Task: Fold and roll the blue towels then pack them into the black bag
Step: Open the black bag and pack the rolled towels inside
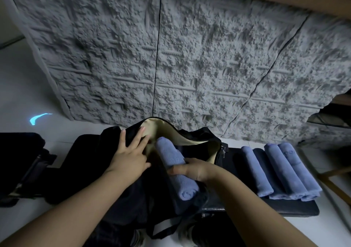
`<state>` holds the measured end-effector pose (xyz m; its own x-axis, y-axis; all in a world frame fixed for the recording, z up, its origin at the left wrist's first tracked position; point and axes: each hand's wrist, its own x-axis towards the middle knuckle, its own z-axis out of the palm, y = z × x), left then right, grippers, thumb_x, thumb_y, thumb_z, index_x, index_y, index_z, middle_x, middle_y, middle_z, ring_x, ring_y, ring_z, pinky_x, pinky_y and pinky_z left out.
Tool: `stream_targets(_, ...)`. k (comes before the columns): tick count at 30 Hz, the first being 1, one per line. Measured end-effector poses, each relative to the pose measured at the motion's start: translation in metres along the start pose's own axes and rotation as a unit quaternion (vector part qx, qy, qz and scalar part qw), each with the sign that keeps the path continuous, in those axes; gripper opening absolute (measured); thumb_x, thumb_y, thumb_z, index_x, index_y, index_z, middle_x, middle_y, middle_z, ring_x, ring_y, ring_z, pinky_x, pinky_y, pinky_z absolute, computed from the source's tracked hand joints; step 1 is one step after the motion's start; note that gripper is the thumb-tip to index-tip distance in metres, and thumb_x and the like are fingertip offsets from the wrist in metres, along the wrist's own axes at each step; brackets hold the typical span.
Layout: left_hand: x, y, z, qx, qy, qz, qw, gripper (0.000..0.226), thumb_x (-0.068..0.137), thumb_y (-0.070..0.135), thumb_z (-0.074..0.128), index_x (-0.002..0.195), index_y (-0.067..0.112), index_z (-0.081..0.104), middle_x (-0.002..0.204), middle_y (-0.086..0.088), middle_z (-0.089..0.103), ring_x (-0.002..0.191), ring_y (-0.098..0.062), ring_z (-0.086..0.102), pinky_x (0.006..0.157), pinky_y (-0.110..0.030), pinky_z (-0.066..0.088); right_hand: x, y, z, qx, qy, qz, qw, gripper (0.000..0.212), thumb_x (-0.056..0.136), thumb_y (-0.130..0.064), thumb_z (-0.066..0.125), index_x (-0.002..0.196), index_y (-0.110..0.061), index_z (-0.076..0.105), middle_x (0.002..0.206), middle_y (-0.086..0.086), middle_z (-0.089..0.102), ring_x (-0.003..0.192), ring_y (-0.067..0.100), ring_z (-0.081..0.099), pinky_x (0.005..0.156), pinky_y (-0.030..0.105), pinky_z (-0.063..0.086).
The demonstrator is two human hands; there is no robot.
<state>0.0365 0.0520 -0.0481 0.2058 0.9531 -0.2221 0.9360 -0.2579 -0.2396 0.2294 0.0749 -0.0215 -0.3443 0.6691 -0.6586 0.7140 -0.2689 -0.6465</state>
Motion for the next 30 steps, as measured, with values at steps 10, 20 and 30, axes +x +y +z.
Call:
stream_targets(10, -0.010, -0.025, 0.014, -0.127, 0.255, 0.131, 0.949, 0.043, 0.074, 0.045, 0.047, 0.040, 0.022, 0.059, 0.079, 0.007, 0.061, 0.111, -0.016, 0.049, 0.105, -0.047, 0.022, 0.040, -0.033, -0.001, 0.202, 0.079, -0.020, 0.976, 0.041, 0.081, -0.029, 0.070, 0.113, -0.005, 0.060, 0.102, 0.012, 0.068, 0.082, 0.022, 0.066, 0.070, 0.031, 0.053)
stream_targets(20, -0.027, -0.039, 0.015, -0.139, 0.270, 0.073, 0.950, 0.046, 0.080, 0.046, 0.040, 0.047, 0.022, 0.062, 0.086, 0.006, 0.071, 0.117, -0.018, 0.056, 0.096, -0.062, 0.032, 0.100, -0.027, 0.054, 0.248, 0.078, 0.039, 0.965, 0.041, 0.090, -0.026, 0.062, 0.121, -0.001, 0.056, 0.117, 0.011, 0.062, 0.107, 0.026, 0.060, 0.096, 0.037, 0.047)
stream_targets(30, -0.019, -0.027, 0.028, -0.128, 0.257, 0.004, 0.958, 0.049, 0.078, 0.046, 0.036, 0.043, 0.016, 0.054, 0.115, -0.010, 0.066, 0.131, -0.024, 0.030, 0.098, -0.066, 0.027, 0.099, -0.007, 0.066, -0.017, 0.125, 0.102, 0.987, 0.083, 0.078, -0.059, 0.060, 0.145, -0.026, 0.023, 0.136, 0.020, 0.034, 0.121, 0.035, 0.047, 0.103, 0.038, 0.040)
